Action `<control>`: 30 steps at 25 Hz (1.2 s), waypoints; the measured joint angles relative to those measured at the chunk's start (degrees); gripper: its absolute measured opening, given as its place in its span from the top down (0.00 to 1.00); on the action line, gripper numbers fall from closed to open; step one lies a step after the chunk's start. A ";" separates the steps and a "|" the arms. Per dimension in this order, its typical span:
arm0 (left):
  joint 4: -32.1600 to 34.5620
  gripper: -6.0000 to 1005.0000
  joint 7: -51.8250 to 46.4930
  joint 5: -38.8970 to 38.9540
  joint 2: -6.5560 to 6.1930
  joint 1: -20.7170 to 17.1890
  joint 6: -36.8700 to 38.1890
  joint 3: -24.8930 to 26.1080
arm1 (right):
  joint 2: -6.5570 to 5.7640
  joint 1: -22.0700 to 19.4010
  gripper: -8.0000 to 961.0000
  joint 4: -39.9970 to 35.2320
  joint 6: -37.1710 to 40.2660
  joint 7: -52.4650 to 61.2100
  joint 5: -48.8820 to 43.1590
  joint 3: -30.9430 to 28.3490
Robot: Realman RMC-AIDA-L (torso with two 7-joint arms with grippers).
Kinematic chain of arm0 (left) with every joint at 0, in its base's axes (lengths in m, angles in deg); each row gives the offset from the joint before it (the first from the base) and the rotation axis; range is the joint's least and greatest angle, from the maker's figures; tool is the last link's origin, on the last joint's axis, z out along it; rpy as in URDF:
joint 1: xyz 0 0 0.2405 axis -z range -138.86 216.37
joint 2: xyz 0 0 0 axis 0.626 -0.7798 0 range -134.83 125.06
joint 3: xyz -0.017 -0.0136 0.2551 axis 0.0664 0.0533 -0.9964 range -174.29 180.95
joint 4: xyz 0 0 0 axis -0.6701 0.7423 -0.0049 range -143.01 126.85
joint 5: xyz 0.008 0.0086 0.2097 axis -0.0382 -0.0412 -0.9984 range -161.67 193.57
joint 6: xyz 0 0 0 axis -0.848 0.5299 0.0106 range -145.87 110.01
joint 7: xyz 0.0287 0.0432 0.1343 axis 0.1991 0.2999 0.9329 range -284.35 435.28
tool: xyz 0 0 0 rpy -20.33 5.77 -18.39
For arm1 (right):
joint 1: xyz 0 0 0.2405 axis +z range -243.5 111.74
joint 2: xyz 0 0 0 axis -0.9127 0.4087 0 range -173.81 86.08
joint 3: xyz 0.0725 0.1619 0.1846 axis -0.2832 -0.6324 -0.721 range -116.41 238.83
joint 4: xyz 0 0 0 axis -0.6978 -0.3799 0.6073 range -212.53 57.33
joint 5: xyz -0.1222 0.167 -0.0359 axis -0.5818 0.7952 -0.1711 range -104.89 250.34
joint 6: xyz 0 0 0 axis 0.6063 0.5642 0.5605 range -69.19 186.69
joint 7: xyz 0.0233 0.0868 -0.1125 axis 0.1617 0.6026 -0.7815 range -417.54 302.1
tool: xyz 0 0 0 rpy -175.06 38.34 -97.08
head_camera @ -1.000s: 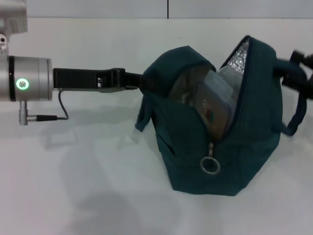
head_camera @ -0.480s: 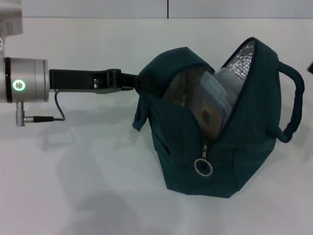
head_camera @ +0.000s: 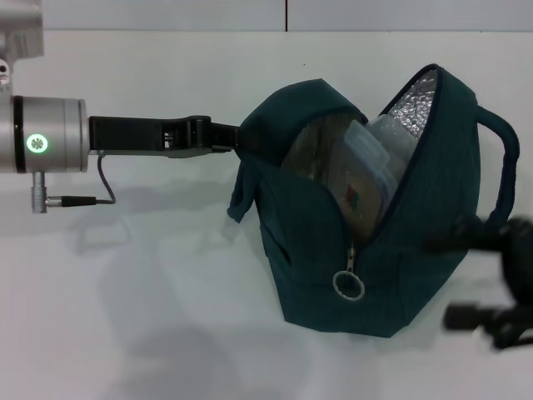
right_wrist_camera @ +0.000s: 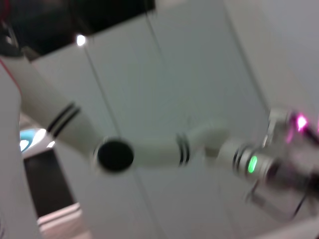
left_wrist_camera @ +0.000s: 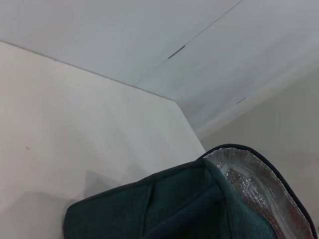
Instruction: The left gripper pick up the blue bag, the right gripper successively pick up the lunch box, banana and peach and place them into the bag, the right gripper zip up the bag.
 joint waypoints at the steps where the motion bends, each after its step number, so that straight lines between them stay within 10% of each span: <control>1: 0.00 0.94 0.00 0.00 0.00 0.02 0.00 0.00 | 0.29 0.62 0.20 0.66 -0.50 0.06 -2.25 0.28; 30: 0.01 0.94 0.01 -0.06 0.88 0.02 0.05 -0.40 | 2.59 8.20 0.20 8.65 -19.59 4.66 -10.83 3.98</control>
